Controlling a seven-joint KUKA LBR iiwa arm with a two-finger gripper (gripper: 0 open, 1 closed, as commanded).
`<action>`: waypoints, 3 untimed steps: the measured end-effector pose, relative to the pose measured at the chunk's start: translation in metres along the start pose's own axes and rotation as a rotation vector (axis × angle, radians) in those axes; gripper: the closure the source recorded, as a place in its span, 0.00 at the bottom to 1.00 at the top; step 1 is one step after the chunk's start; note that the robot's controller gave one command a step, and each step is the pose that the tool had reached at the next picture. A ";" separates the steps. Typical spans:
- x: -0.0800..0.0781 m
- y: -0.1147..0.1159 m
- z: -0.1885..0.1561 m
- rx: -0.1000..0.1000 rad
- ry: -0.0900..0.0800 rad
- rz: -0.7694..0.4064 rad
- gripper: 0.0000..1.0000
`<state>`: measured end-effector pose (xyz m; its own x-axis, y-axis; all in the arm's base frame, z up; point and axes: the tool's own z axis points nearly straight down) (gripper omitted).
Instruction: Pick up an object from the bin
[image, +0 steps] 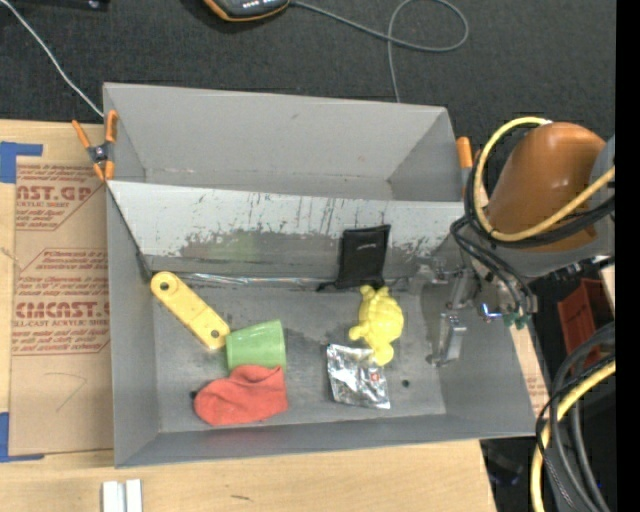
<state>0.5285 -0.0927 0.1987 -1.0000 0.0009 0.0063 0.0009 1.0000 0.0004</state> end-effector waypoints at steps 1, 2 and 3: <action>-0.002 0.000 -0.004 0.001 -0.008 -0.001 0.00; -0.010 0.034 0.052 -0.003 0.003 0.092 0.00; -0.021 0.075 0.132 0.000 -0.005 -0.027 0.00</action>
Offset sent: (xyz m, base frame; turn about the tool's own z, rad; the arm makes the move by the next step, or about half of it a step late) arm 0.0100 0.0306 -0.0493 0.0950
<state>0.5492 -0.0175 0.0662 -0.9996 -0.0265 0.0017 -0.0265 0.9996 0.0007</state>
